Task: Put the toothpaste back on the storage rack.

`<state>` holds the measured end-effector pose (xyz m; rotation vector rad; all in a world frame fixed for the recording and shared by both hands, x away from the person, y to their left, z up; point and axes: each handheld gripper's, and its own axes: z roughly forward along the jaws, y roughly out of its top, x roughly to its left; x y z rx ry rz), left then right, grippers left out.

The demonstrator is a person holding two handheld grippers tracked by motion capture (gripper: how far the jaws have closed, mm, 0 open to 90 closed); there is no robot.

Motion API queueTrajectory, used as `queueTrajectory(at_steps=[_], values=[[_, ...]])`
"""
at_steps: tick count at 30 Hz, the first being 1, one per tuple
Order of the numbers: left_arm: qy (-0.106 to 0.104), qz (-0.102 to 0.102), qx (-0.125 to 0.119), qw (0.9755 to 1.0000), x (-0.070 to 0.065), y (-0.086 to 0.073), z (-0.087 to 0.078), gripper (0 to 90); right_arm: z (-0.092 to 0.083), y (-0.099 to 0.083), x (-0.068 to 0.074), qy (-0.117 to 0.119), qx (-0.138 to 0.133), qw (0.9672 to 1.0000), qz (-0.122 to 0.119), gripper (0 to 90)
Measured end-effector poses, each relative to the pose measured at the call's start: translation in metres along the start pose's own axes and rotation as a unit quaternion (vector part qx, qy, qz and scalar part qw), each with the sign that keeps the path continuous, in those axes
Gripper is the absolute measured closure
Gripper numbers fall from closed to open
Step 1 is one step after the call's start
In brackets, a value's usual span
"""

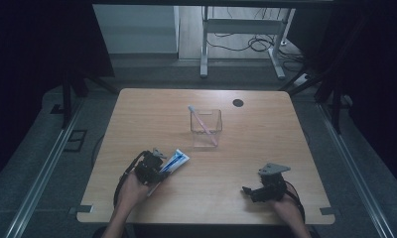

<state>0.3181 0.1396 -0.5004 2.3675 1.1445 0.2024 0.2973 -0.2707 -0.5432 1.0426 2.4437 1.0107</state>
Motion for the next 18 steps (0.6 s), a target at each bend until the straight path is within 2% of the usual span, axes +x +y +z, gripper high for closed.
queueTrajectory(at_steps=[18], values=[[-0.011, 0.010, -0.045, 0.9989, -0.003, 0.025, -0.022, 73.4, 0.000, 0.000, 0.000, 0.000, 0.000, 1.0000, 0.000, 1.9]])
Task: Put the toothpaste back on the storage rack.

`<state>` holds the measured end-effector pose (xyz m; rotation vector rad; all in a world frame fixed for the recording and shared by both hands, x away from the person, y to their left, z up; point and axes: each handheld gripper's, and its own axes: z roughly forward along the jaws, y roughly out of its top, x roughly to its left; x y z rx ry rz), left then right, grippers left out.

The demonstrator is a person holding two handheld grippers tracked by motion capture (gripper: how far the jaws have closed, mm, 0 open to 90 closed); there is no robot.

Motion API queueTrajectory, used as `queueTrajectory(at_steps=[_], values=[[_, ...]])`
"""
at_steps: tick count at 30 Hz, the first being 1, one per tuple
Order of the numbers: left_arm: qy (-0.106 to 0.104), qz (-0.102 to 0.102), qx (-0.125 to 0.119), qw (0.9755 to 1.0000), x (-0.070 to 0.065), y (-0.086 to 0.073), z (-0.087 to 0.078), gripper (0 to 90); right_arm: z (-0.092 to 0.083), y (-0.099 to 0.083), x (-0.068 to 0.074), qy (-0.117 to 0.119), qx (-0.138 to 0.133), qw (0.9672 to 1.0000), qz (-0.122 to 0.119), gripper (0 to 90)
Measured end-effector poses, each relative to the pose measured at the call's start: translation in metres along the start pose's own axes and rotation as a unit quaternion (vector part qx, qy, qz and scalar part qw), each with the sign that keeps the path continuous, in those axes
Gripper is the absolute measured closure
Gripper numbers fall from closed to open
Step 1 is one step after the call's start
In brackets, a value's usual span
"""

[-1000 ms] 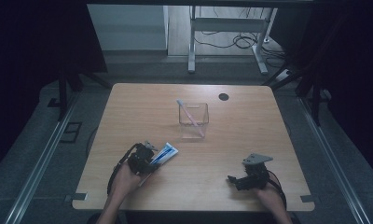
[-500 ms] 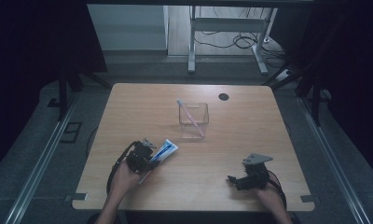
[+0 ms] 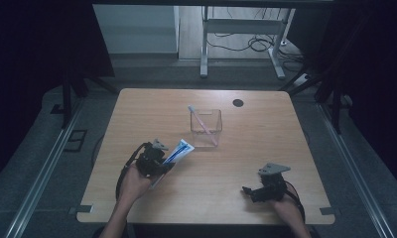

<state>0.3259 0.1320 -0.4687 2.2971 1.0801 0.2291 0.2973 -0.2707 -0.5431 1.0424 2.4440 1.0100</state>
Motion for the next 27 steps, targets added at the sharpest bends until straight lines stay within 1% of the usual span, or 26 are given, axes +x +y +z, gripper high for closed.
queueTrajectory(at_steps=[8, 14, 15, 19, 21, 25, 27], values=[[-0.002, 0.015, -0.015, 0.9998, -0.002, 0.014, -0.007, 73.4, 0.000, 0.000, 0.000, 0.000, -0.001, 1.0000, -0.002, 1.9], [-0.006, 0.020, -0.030, 0.9994, -0.002, 0.022, -0.014, 73.4, 0.000, 0.000, 0.000, 0.000, 0.000, 1.0000, -0.002, 1.9], [-0.007, 0.017, -0.033, 0.9993, -0.003, 0.024, -0.017, 73.5, 0.000, 0.000, 0.000, 0.000, -0.001, 1.0000, -0.003, 1.9], [-0.008, 0.020, -0.045, 0.9988, -0.002, 0.031, -0.023, 73.4, 0.000, 0.000, 0.000, 0.000, 0.000, 1.0000, -0.002, 1.9], [-0.007, 0.024, -0.049, 0.9985, -0.002, 0.034, -0.025, 73.4, 0.000, 0.000, 0.000, 0.000, 0.000, 1.0000, -0.002, 1.9], [-0.008, 0.025, -0.055, 0.9981, -0.001, 0.041, -0.028, 73.4, 0.000, 0.000, 0.000, 0.000, -0.001, 1.0000, -0.003, 1.9], [-0.009, 0.029, -0.056, 0.9979, -0.001, 0.046, -0.029, 73.5, 0.000, 0.000, 0.000, 0.000, -0.001, 1.0000, -0.003, 1.9]])
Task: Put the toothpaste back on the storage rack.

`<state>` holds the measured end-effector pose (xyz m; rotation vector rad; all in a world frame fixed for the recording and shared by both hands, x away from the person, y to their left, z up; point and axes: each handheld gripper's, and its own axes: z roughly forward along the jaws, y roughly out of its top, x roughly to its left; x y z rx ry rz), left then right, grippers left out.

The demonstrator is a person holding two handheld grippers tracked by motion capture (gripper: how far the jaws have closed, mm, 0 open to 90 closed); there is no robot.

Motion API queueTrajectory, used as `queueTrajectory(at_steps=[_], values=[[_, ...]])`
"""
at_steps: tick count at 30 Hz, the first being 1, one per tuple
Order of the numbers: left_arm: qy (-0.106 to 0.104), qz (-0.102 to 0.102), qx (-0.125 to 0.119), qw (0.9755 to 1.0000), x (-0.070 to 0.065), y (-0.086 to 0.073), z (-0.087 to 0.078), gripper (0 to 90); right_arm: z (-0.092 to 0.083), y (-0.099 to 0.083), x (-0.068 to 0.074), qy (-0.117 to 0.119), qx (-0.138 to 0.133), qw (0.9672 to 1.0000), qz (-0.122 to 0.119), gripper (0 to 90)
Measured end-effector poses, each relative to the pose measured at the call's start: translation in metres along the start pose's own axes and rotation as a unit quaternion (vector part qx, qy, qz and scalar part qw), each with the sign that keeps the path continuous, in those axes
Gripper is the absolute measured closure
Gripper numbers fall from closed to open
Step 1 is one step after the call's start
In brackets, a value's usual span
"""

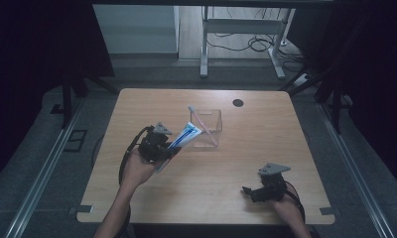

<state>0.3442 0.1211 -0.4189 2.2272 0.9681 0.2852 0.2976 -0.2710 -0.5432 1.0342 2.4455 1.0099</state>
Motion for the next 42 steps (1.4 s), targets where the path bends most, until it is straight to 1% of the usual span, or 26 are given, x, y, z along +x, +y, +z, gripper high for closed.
queueTrajectory(at_steps=[9, 17, 21, 24, 29, 34, 36, 38, 42], values=[[0.001, 0.010, -0.011, 0.9999, 0.000, 0.015, 0.003, 73.5, 0.000, 0.000, 0.000, -0.001, 0.000, 1.0000, 0.001, 1.9], [0.005, 0.022, -0.012, 0.9997, 0.002, 0.027, 0.008, 73.5, 0.000, 0.000, 0.000, -0.001, 0.000, 1.0000, -0.001, 1.9], [0.007, 0.022, -0.019, 0.9996, 0.003, 0.034, 0.010, 73.5, 0.000, 0.000, 0.000, -0.001, 0.001, 1.0000, 0.000, 1.9], [0.012, 0.027, -0.027, 0.9992, 0.004, 0.040, 0.012, 73.5, 0.000, 0.000, 0.000, -0.001, 0.001, 1.0000, 0.000, 1.9], [0.010, 0.028, -0.038, 0.9988, 0.006, 0.049, 0.017, 73.5, 0.000, 0.000, 0.000, 0.000, 0.001, 1.0000, 0.000, 1.9], [0.009, 0.031, -0.042, 0.9986, 0.008, 0.059, 0.022, 73.4, 0.000, 0.000, 0.000, -0.001, 0.001, 1.0000, -0.001, 1.9], [0.009, 0.030, -0.044, 0.9986, 0.008, 0.062, 0.024, 73.5, 0.000, 0.000, 0.000, -0.001, 0.001, 1.0000, -0.002, 1.9], [0.004, 0.028, -0.045, 0.9986, 0.010, 0.067, 0.027, 73.5, 0.000, 0.000, 0.000, 0.000, 0.001, 1.0000, -0.001, 1.9], [0.003, 0.026, -0.050, 0.9984, 0.011, 0.075, 0.031, 73.4, 0.000, 0.000, 0.000, -0.001, 0.001, 1.0000, -0.001, 1.9]])
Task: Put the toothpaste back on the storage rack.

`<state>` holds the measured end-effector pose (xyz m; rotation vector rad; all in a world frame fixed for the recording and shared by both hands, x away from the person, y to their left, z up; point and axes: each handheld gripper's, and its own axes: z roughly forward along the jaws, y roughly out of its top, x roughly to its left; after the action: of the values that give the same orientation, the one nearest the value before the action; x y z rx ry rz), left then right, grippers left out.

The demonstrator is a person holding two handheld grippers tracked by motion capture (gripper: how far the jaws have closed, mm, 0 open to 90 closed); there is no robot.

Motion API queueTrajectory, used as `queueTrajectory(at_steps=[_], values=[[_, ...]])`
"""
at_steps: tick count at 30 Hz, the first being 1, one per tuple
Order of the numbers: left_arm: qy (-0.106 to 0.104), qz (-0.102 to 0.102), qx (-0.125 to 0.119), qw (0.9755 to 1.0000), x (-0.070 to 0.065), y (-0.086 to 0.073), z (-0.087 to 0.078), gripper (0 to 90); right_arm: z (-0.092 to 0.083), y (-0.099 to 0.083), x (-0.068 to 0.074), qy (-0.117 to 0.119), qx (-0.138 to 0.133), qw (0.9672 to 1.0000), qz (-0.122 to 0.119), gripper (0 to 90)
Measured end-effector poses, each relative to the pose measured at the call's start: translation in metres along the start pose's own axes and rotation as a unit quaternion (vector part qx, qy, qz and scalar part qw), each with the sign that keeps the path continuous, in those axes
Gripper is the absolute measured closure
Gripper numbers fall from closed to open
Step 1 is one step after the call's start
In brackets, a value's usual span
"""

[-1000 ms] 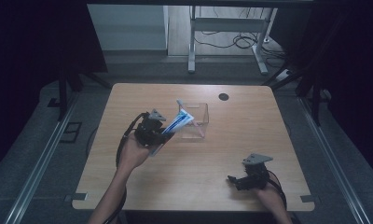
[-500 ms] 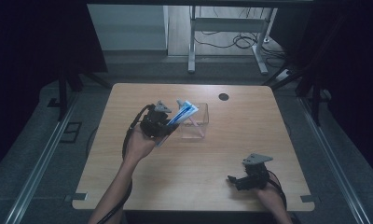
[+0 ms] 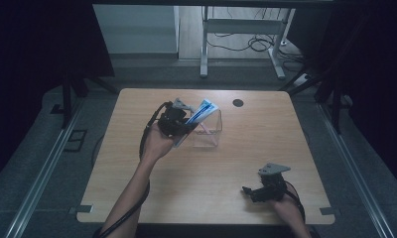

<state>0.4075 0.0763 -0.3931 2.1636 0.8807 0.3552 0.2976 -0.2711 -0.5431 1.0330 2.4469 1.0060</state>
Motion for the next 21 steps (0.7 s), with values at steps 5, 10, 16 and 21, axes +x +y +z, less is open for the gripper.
queueTrajectory(at_steps=[5, 10, 16, 21], values=[[0.002, 0.001, -0.005, 1.0000, 0.001, 0.008, 0.005, 73.5, 0.000, 0.000, 0.000, 0.000, 0.000, 1.0000, 0.000, 2.0], [0.000, 0.002, -0.009, 1.0000, 0.003, 0.015, 0.010, 73.5, 0.000, 0.000, 0.000, 0.000, -0.001, 1.0000, 0.001, 2.0], [0.001, 0.000, -0.015, 0.9999, 0.005, 0.023, 0.018, 73.5, 0.000, 0.000, 0.000, 0.000, 0.000, 1.0000, 0.001, 1.9], [0.001, -0.003, -0.019, 0.9998, 0.009, 0.028, 0.024, 73.6, 0.000, 0.000, 0.000, 0.001, 0.000, 1.0000, 0.001, 1.9]])
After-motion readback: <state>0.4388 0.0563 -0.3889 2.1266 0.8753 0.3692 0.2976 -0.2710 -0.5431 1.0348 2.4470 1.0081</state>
